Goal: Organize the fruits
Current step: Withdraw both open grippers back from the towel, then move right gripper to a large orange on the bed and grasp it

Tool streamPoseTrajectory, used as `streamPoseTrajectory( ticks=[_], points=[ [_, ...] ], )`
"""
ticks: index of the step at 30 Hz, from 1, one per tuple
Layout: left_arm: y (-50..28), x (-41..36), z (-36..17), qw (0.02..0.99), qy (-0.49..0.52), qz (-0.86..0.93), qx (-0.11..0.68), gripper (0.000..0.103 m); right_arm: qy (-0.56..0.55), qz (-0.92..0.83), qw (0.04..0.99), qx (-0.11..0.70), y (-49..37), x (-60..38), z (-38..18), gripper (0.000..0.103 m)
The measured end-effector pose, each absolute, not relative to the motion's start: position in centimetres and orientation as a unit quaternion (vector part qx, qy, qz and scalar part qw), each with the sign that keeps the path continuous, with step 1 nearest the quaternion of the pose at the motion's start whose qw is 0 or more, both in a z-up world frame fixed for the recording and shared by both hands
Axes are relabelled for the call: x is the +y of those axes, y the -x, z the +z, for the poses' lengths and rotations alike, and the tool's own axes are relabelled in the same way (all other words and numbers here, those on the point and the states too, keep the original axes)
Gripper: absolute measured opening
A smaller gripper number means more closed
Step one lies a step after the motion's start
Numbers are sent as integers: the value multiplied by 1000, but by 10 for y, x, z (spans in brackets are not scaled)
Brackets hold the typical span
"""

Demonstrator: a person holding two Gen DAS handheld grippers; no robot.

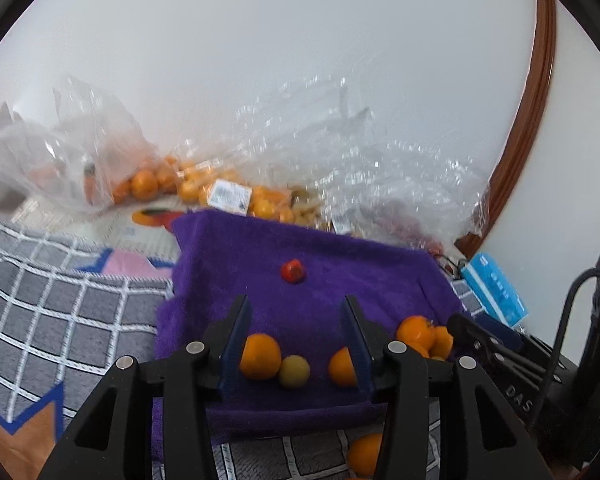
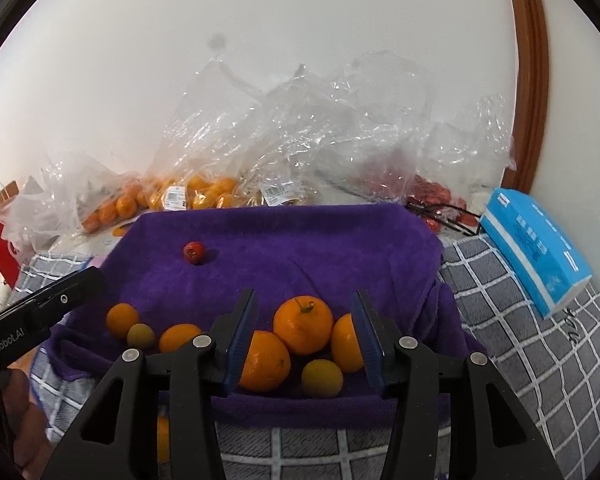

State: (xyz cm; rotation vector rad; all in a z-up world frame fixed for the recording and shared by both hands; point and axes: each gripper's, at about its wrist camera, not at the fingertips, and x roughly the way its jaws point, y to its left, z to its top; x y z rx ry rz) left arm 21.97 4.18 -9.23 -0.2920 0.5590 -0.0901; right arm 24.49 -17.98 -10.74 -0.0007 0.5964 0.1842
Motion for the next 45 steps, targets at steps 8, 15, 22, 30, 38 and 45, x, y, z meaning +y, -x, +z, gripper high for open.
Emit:
streamPoseTrajectory(
  ticks=[8, 15, 22, 30, 38, 45],
  points=[
    [-206, 39, -73, 944, 137, -55, 296, 44, 4, 83, 947, 309, -217, -181, -83, 48],
    [-182, 36, -68, 939, 118, -50, 321, 45, 3, 69, 953, 296, -188, -179, -79, 48],
    [-155, 34, -62, 943, 107, -42, 313, 47, -19, 82, 944, 319, -171, -184, -82, 50],
    [-132, 55, -70, 943, 116, -18, 310, 48, -17, 62, 947, 314, -154, -190, -89, 50],
    [-125, 82, -91, 936, 118, 7, 332, 48, -17, 83, 932, 351, -153, -177, -117, 50],
    [-127, 108, -105, 927, 137, 13, 349, 48, -9, 101, 920, 378, -158, -149, -142, 50]
  ],
)
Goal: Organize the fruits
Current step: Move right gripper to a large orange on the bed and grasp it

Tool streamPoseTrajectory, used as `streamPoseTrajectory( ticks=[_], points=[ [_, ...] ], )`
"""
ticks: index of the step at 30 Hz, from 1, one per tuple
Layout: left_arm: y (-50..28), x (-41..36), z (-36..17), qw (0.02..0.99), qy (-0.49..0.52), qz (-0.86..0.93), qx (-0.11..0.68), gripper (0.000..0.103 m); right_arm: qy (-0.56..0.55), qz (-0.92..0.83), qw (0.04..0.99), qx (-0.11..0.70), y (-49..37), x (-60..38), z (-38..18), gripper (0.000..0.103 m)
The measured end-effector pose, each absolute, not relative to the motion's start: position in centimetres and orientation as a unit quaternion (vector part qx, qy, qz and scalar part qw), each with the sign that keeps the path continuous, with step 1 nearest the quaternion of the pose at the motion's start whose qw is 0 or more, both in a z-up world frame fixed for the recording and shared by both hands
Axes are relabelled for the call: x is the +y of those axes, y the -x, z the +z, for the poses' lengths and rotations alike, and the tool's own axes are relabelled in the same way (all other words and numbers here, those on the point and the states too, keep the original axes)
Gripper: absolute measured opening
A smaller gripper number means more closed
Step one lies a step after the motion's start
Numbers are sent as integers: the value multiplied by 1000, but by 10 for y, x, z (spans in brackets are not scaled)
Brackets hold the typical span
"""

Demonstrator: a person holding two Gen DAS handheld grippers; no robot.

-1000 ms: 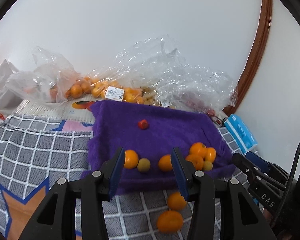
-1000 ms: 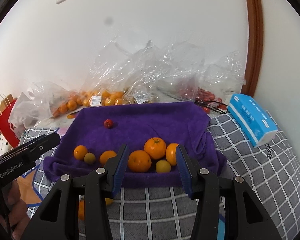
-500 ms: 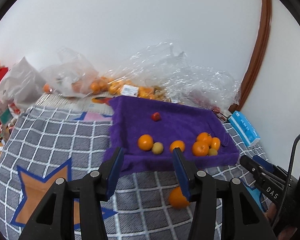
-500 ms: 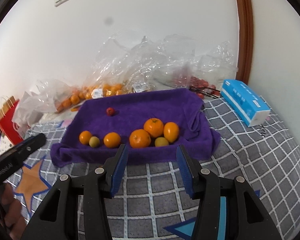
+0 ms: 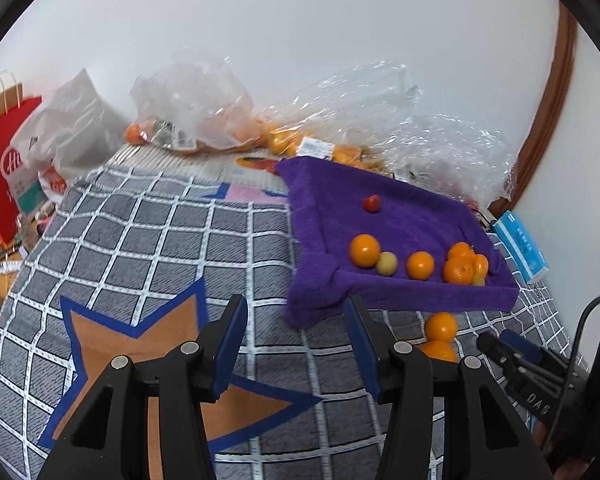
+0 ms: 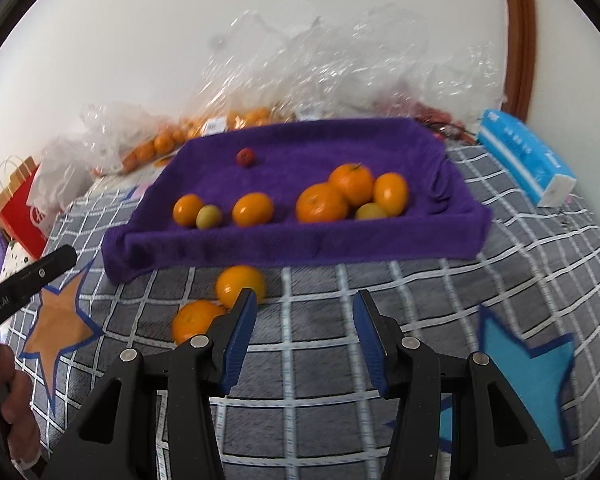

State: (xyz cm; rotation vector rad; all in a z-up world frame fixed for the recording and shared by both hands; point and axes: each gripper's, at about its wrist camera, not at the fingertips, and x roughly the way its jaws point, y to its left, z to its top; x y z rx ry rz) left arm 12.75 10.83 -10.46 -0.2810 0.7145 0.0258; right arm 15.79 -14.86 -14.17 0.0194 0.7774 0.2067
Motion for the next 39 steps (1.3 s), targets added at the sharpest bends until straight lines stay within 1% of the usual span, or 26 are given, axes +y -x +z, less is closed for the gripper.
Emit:
streamPoseTrajectory(
  ticks=[5, 16, 17, 19, 20, 21, 28, 32, 34, 35, 37, 39],
  points=[
    [-130, 120, -113, 919, 160, -2, 359, 48, 1, 106, 912, 395, -166, -132, -154, 50],
    [-136, 128, -126, 911, 184, -18, 369, 48, 11, 93, 912, 400, -181, -131, -161, 50],
    [-136, 128, -128, 909, 187, -19, 372, 48, 11, 94, 912, 400, -181, -132, -161, 49],
    [-137, 127, -130, 905, 192, -24, 378, 48, 15, 89, 911, 404, -181, -134, -163, 39],
    [-138, 127, -131, 904, 193, -28, 381, 48, 18, 87, 909, 408, -181, -134, -165, 28],
    [-138, 126, -132, 903, 192, -30, 383, 48, 19, 88, 906, 414, -182, -135, -167, 20],
    [-137, 121, -130, 905, 186, -41, 381, 48, 21, 82, 907, 412, -183, -140, -168, 19],
    [-136, 122, -131, 903, 191, -46, 382, 49, 33, 77, 908, 410, -185, -135, -169, 22],
    [-138, 123, -132, 901, 195, -47, 386, 49, 36, 77, 908, 409, -187, -133, -170, 22],
    [-138, 123, -132, 900, 196, -48, 386, 49, 35, 77, 909, 409, -188, -133, -169, 22],
    [-138, 124, -133, 900, 197, -48, 386, 49, 32, 80, 909, 408, -188, -134, -169, 17],
    [-138, 124, -134, 901, 196, -45, 385, 49, 27, 78, 910, 406, -187, -135, -168, 14]
  ],
)
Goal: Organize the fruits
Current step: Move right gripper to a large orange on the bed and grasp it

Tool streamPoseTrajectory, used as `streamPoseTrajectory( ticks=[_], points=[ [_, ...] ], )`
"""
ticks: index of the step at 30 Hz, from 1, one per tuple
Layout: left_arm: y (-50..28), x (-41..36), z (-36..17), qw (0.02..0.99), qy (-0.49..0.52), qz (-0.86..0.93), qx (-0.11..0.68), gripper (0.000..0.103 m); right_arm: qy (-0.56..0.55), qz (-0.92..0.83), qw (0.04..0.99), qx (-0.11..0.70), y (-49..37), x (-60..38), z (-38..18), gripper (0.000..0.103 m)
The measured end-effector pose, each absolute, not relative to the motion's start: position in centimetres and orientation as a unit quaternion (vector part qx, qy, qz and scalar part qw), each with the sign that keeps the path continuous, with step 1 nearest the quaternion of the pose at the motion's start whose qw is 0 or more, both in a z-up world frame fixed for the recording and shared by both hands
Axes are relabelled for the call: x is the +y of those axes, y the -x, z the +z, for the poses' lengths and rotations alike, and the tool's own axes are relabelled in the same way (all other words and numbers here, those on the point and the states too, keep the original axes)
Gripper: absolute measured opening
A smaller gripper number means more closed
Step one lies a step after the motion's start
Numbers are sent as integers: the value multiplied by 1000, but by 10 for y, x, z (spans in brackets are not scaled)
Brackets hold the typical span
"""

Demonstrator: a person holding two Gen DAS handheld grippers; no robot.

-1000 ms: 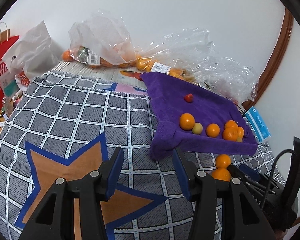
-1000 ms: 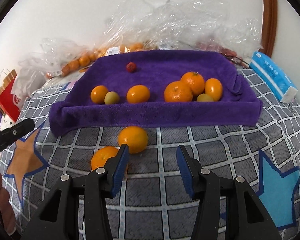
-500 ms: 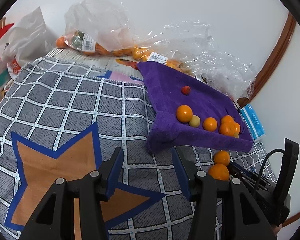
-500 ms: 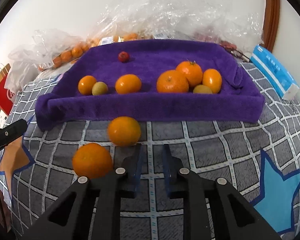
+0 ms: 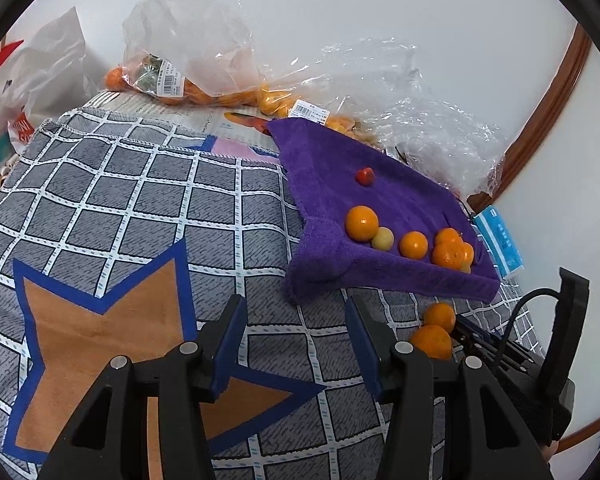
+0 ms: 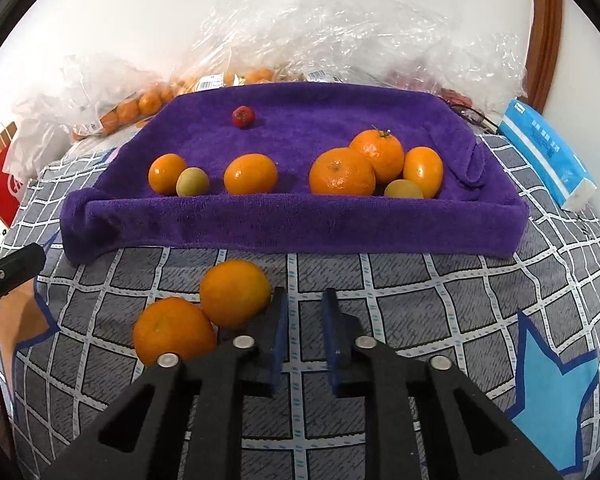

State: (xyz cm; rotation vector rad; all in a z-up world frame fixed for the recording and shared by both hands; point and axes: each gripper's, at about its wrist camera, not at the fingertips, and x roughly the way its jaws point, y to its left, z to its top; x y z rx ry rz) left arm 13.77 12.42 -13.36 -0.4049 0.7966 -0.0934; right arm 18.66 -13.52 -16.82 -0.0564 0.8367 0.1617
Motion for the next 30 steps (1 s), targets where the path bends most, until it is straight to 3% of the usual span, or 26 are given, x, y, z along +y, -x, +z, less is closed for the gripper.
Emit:
streamPoseTrajectory(
  ticks=[11, 15, 22, 26, 30],
  points=[
    [-142, 127, -142, 894, 201, -28, 400, 49, 10, 83, 907, 413, -182, -151, -169, 14],
    [-143, 126, -144, 893, 201, -23, 402, 49, 10, 81, 909, 409, -177, -157, -170, 25],
    [-143, 126, -147, 894, 199, -18, 402, 49, -18, 117, 914, 387, -175, -156, -152, 25],
    [-144, 127, -148, 894, 199, -14, 402, 49, -31, 160, 909, 383, -179, -144, -143, 40],
    [-144, 129, -148, 894, 201, -11, 400, 49, -20, 172, 896, 410, -189, -130, -151, 40]
  ],
)
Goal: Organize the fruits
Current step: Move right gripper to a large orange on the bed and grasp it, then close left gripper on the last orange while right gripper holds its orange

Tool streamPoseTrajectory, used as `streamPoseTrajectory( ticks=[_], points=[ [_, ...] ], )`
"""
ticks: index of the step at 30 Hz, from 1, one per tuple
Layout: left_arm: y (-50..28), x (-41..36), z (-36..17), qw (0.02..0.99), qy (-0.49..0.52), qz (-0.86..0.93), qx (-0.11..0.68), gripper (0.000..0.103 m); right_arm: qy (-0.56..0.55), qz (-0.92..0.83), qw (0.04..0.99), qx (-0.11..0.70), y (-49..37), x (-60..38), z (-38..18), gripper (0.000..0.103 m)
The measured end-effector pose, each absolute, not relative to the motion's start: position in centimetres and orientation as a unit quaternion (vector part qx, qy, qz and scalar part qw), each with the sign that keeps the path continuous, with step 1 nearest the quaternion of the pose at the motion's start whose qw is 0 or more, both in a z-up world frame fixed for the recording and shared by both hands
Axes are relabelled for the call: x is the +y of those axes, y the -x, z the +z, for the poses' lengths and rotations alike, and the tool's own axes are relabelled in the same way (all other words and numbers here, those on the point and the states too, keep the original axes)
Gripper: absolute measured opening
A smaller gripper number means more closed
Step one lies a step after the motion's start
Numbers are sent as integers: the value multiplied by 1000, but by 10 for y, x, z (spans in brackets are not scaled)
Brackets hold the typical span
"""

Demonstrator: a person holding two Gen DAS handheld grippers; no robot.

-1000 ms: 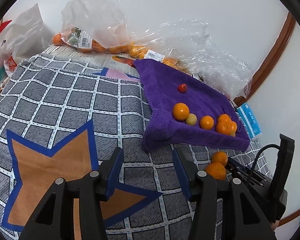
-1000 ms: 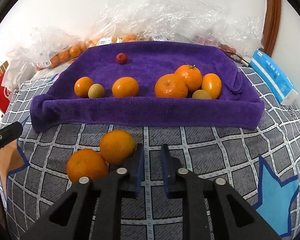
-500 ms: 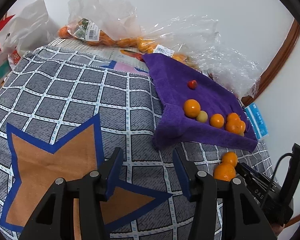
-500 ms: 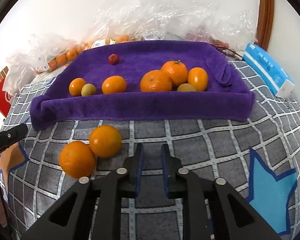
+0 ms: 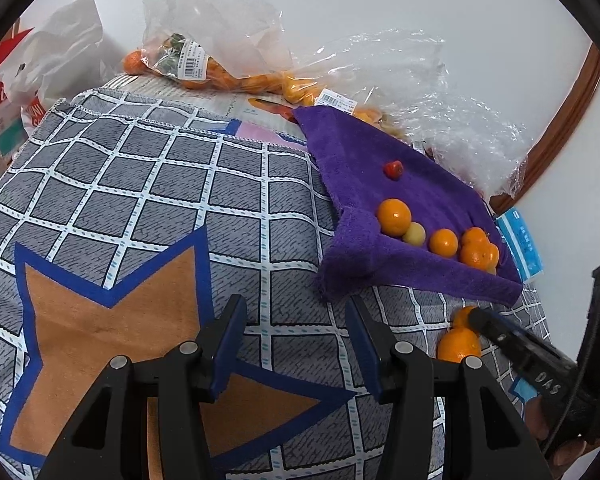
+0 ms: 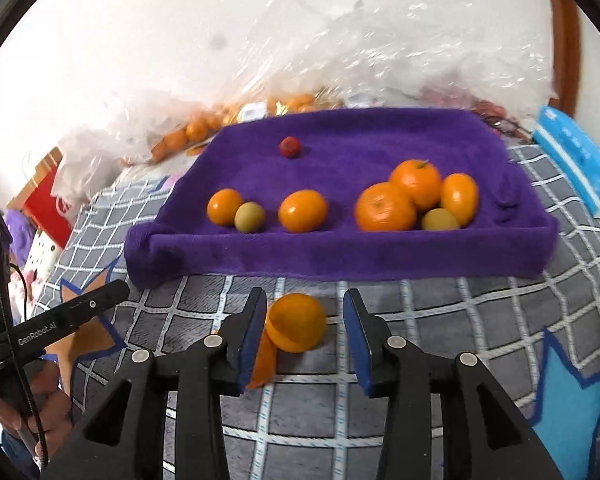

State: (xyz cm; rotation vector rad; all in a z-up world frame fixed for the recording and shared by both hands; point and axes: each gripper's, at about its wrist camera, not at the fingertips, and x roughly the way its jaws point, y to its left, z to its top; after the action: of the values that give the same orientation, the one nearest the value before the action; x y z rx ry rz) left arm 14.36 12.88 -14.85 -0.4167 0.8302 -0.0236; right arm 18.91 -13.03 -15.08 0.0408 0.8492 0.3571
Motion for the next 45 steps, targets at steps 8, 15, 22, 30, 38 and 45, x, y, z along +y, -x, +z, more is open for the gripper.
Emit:
streamPoseTrajectory(
  ticks=[8, 15, 22, 30, 38, 45],
  points=[
    [-143, 131, -149, 894, 206, -6, 398, 49, -56, 171, 889, 421, -197, -139, -157, 35],
    [-143, 132, -149, 894, 206, -6, 398, 49, -19, 108, 908, 404, -185, -167, -147, 35],
    [-142, 130, -148, 897, 200, -2, 395, 49, 5, 81, 906, 416, -184, -172, -165, 36],
    [-143, 120, -149, 904, 162, 5, 396, 50, 6, 69, 923, 379, -172, -176, -156, 35],
    [-132, 83, -131, 921, 95, -35, 376, 50, 7, 54, 924, 377, -166, -196, -150, 35],
    [-124, 28, -116, 923, 48, -113, 365, 66, -5, 29, 926, 376, -161, -220, -148, 35]
  ],
)
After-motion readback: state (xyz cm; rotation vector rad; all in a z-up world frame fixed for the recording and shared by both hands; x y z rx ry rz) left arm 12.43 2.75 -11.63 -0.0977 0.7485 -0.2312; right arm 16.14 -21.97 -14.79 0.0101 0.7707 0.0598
